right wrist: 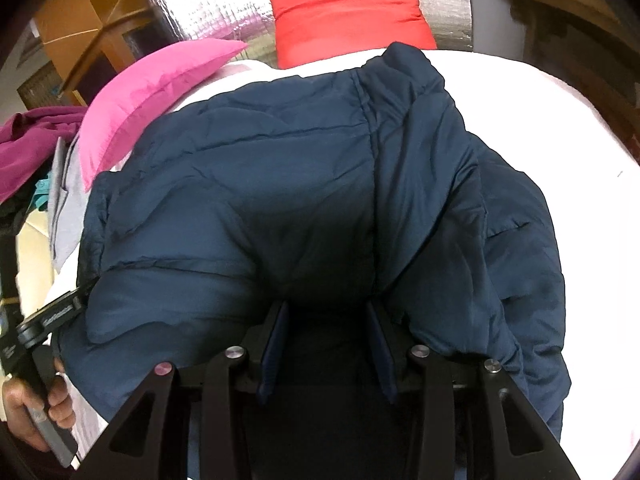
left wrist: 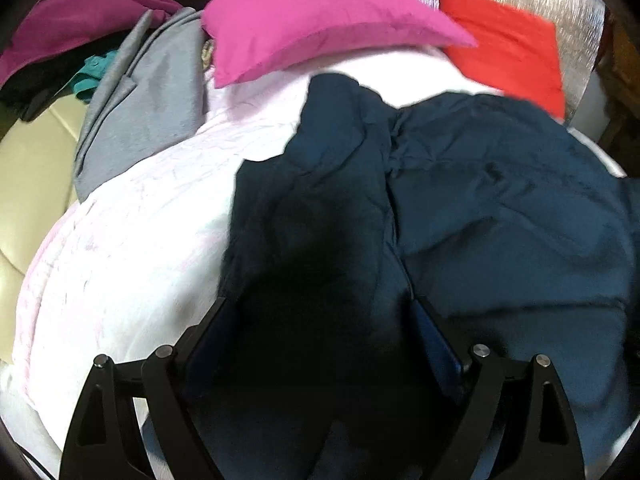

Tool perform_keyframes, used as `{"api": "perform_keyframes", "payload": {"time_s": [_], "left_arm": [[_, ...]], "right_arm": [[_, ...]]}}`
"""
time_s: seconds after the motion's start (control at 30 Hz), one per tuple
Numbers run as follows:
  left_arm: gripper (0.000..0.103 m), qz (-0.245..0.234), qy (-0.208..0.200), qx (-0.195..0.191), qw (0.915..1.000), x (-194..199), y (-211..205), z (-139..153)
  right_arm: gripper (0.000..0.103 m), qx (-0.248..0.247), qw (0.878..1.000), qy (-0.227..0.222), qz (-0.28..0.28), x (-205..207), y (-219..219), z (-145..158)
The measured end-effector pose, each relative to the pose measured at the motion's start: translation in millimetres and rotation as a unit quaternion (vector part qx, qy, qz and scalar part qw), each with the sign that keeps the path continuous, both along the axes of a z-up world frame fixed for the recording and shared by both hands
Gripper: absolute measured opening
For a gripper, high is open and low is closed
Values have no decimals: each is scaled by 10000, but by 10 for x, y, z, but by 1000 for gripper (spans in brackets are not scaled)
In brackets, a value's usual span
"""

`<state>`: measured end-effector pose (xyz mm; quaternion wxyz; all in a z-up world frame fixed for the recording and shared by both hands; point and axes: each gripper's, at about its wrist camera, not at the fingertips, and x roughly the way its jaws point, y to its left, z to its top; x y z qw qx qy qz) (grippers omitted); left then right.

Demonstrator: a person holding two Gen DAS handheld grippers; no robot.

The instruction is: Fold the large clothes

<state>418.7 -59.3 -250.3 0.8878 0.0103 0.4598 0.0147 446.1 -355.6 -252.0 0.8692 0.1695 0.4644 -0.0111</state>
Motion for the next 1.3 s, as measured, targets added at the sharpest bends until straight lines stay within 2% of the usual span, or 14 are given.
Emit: {"api": "perform_keyframes", "payload": {"time_s": [0.2,0.27,0.4,0.43,0.5,0.63,0.7,0.77,0.87,0.97,1.07,1.13,1.23,1.3], "left_arm": [[89,405,-353,-599,9968,-332,406,296],[89,538,-339,-624,9960,-322,513,310],[89,316,348,-496,9977,-86,529,-27],[90,258,402,-521,9975,-47,528,-70],[90,166,417,-561,9974,10,543,-43],[90,-1,389,-569,9976,-7,627,-42],[90,-65,252,-445,9987,-23,673,68],[90,-45,44,-403,9992,-93,706,166],[90,-260,-8,-648,9976,-165,692,240],[90,-492,3,-725,9962,-216,590,244],[90,-541,353,-435,9970,-205,451,92],[91,-486,478,-427,9968,-174,420,5],[91,-369,542,-555,9963,-156,435,-15],[91,-345,546,-527,9965,-158,421,-26]], "right_arm": [[46,138,9999,-100,-28,-197,-1,46],[50,320,9994,-155,-10,-260,-37,60],[73,632,9975,-299,102,-333,-45,119],[73,547,9980,-294,106,-349,-18,142],[73,500,9984,-257,103,-392,28,179],[71,1259,9911,-427,66,-562,-57,308],[62,1418,9881,-602,-19,-657,-157,409],[62,1593,9836,-830,-185,-786,-306,508],[62,1906,9768,-942,-274,-934,-489,540],[62,2065,9737,-900,-354,-1070,-644,509],[61,2386,9676,-760,-317,-1087,-744,366],[60,2524,9661,-453,-300,-1015,-751,196],[50,2426,9695,-102,-338,-863,-725,6],[50,2475,9684,-101,-301,-845,-729,3]]}}
